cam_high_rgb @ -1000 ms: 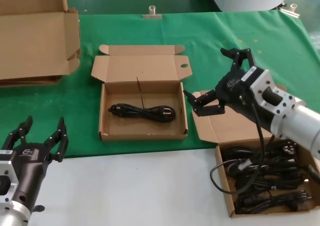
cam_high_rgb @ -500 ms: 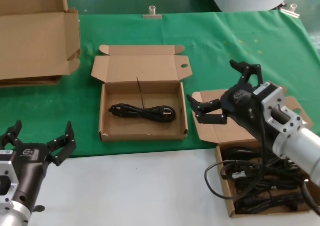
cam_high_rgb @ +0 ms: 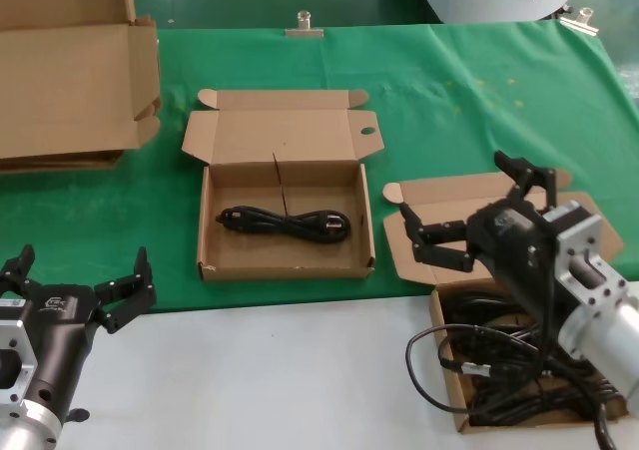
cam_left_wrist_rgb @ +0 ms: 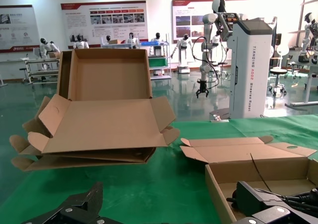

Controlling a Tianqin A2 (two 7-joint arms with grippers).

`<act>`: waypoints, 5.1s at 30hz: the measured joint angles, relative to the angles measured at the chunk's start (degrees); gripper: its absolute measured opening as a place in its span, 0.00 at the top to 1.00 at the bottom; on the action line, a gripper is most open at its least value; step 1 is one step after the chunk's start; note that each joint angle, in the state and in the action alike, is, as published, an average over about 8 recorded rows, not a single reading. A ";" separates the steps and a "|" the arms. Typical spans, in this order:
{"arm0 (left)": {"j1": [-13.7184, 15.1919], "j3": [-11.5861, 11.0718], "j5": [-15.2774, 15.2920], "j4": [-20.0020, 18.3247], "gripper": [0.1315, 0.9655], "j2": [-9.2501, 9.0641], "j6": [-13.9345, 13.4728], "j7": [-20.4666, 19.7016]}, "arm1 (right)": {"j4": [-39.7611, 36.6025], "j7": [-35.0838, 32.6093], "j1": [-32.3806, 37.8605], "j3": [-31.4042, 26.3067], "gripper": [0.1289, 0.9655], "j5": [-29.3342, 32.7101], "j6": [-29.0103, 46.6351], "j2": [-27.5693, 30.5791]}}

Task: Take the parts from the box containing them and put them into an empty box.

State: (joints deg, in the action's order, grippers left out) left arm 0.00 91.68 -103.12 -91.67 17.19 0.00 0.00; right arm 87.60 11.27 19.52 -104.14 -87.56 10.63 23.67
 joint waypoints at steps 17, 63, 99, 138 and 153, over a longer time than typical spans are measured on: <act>0.00 0.00 -0.01 0.00 0.00 0.00 0.00 0.00 | 2.16 -5.97 -10.37 6.61 0.00 -8.26 -5.63 -3.44; 0.00 0.00 -0.01 0.00 0.00 0.00 0.00 0.00 | 3.75 -10.39 -17.99 11.49 0.00 -14.35 -9.80 -5.97; 0.00 0.00 -0.01 0.00 0.00 0.00 0.00 0.00 | 3.75 -10.38 -17.99 11.49 0.00 -14.35 -9.80 -5.97; 0.00 0.00 -0.01 0.00 0.00 0.00 0.00 0.00 | 3.75 -10.38 -17.99 11.49 0.00 -14.35 -9.80 -5.97; 0.00 0.00 -0.01 0.00 0.00 0.00 0.00 0.00 | 3.75 -10.38 -17.99 11.49 0.00 -14.35 -9.80 -5.97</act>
State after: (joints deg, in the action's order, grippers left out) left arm 0.00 91.67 -103.13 -91.67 17.19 0.00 0.00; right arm 91.35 0.89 1.53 -92.65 -101.91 0.83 17.70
